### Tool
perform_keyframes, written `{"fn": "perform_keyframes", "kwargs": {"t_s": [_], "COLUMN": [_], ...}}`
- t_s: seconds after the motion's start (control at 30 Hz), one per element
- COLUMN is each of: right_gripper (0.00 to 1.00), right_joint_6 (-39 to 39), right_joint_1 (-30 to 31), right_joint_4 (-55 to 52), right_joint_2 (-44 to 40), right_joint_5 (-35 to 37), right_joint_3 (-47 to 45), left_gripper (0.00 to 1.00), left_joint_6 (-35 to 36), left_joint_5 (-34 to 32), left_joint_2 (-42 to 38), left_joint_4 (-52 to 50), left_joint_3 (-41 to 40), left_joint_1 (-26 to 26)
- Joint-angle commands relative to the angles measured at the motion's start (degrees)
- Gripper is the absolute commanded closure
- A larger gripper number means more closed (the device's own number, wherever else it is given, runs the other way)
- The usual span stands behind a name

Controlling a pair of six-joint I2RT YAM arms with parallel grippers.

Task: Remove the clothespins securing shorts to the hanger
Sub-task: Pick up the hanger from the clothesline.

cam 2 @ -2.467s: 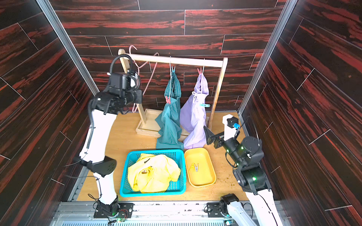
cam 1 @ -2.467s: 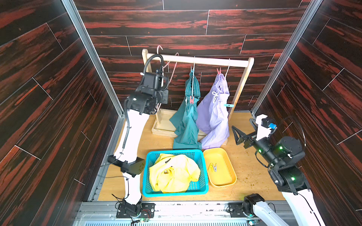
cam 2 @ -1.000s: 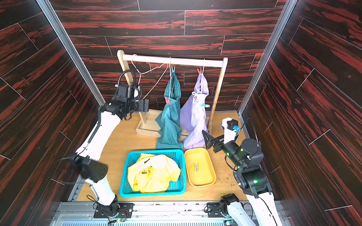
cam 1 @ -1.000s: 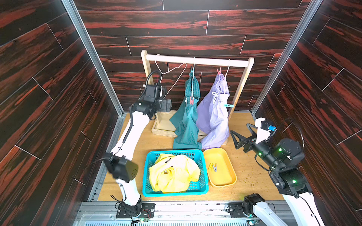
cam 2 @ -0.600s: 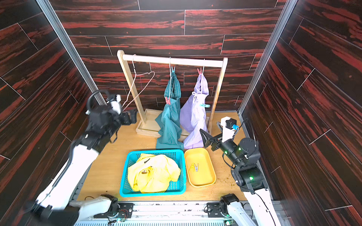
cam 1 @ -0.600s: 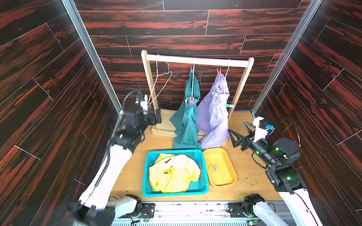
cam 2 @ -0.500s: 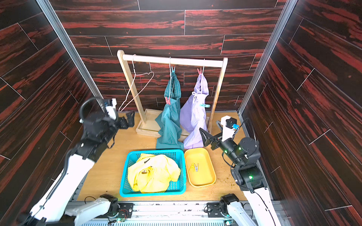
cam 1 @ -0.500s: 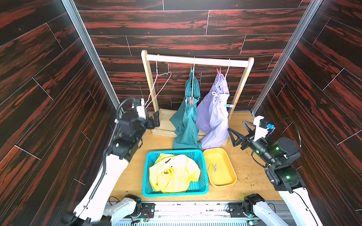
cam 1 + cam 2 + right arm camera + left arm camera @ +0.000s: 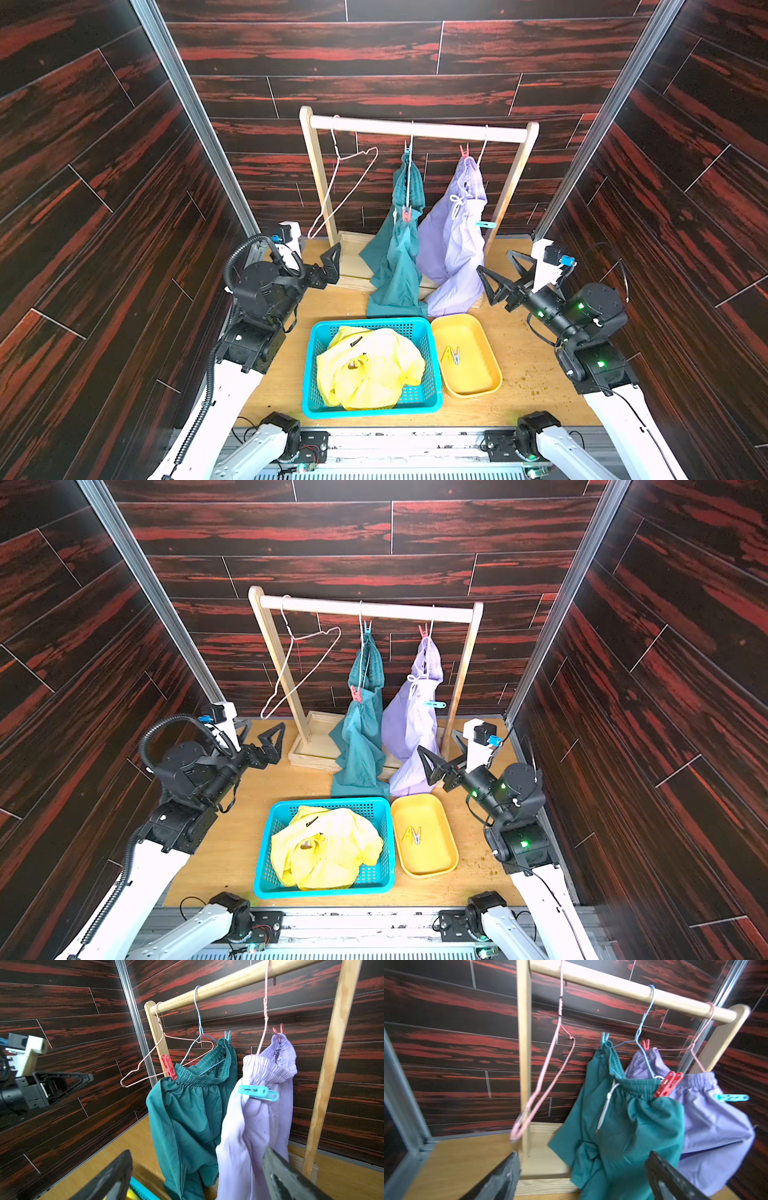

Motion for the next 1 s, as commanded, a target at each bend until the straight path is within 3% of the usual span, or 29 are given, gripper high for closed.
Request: {"fn": "perform_keyframes", "kwargs": {"t_s": [0.0,0.27,0.6,0.97], "right_gripper": [0.02,0.01,0.01,0.02], "right_joint_6": [0.3,-1.48,-4.79,-7.72], "right_joint_1": [0.01,-0.01,-0.06,-0.06], "right_joint_4": [0.98,-0.48,-4.27,-8.1], "right_joint_2": [-0.29,-1.89,-3.84,-5.39], "right_joint_5": [0.28,1.99,4.22,6.66], "right_joint_3": [1.07,0.48,1.03,0.4], "left_gripper": [0.04,0.04,0.04,0.07], "left_joint_6": [-1.38,3.5,5.18,5.17], "left_joint_5": [1.15,-3.55,-7.86,-26.51], "left_joint_2": [1.87,10.64,22.33,34.99], "left_joint_4": [2.87,2.69,1.88,-9.59], "left_joint_3": [1.21,8.28,19.05,33.73], "left_joint_1": [-3.06,-13.33,-20.92,-25.78]}}
